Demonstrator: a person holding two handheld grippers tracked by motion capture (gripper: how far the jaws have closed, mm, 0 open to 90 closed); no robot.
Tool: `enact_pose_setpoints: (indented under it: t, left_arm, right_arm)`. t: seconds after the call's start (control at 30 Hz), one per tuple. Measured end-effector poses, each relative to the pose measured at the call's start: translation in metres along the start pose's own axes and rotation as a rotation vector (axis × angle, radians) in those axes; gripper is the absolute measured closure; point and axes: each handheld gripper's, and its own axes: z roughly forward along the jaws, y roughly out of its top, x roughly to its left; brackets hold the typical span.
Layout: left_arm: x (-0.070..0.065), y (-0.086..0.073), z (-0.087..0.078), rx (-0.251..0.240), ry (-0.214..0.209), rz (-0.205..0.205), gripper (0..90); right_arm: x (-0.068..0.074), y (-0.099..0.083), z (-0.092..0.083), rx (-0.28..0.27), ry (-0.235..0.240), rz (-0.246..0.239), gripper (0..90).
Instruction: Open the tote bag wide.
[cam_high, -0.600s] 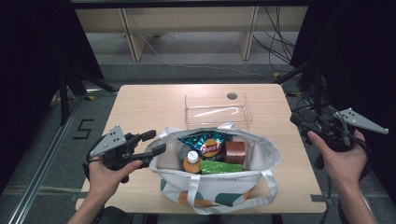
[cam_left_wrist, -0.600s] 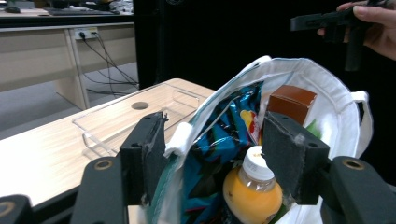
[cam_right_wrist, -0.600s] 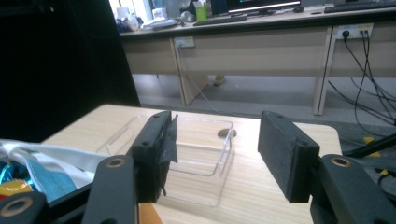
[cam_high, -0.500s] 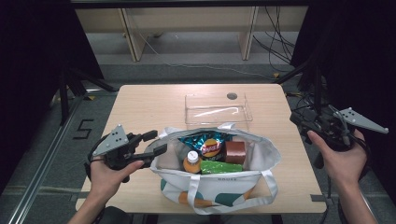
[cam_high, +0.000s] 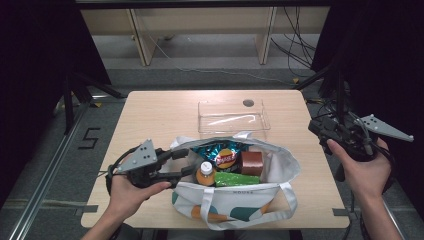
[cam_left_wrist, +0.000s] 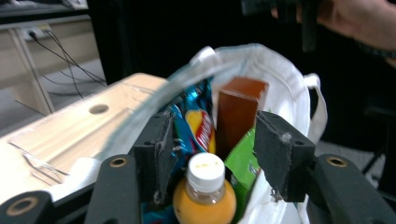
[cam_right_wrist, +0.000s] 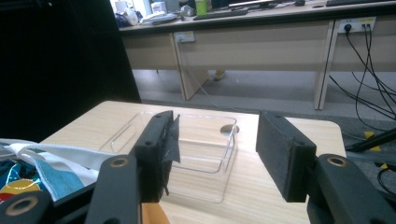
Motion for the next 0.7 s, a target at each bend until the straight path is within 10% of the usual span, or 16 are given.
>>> enact_pose_setpoints:
  t: [0.47, 0.7]
  left_arm:
    - [-0.036, -0.012, 0.049, 0.211, -0.200, 0.099, 47.3]
    - [-0.038, -0.023, 0.057, 0.267, -0.198, 0.135, 49.9]
  right_arm:
    - [0.003, -0.007, 0.008, 0.055, 0.012, 0.012, 46.2]
    - [0.004, -0.008, 0.010, 0.058, 0.018, 0.012, 45.8]
